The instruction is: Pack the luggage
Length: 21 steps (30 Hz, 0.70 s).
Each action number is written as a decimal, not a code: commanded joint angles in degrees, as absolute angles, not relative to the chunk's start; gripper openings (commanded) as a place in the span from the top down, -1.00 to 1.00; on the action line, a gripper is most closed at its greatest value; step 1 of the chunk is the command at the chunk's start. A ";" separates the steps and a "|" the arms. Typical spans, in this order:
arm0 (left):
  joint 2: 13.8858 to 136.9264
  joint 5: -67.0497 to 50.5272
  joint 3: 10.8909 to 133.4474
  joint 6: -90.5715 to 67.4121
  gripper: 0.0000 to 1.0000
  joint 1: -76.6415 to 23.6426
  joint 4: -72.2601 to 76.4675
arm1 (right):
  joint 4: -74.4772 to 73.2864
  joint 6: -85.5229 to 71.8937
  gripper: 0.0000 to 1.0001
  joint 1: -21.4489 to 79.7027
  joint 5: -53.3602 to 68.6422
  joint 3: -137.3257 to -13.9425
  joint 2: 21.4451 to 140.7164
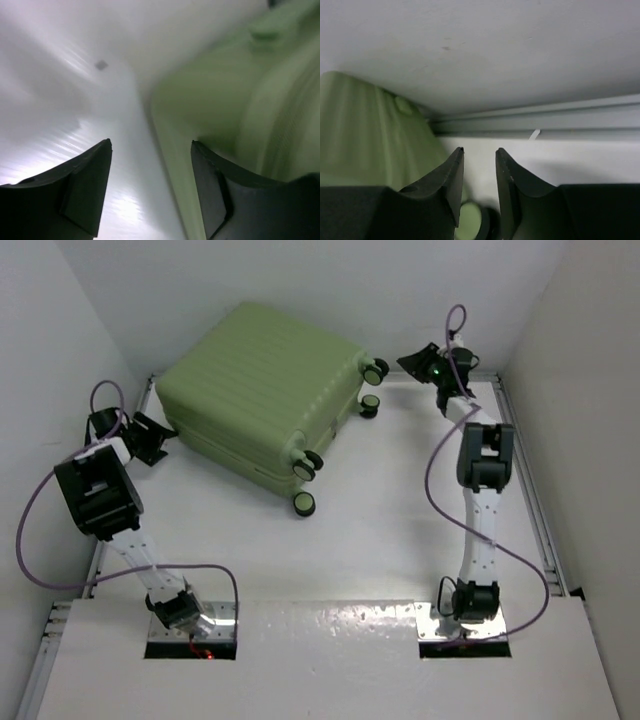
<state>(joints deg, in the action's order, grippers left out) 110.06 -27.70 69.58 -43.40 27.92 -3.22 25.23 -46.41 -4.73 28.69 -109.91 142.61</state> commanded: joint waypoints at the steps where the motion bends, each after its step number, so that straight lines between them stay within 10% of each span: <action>1: 112.49 -29.53 76.37 -41.76 -0.39 25.14 2.90 | 23.47 -51.06 0.35 -0.44 23.39 -122.76 150.98; 10: 107.67 -29.09 64.79 -39.20 -0.41 25.14 3.25 | 25.31 -56.68 0.38 7.64 22.31 -121.04 158.29; 21: 103.02 -32.07 55.91 -37.18 -0.41 12.23 -0.09 | 37.96 -60.29 0.64 11.78 38.74 -70.27 127.37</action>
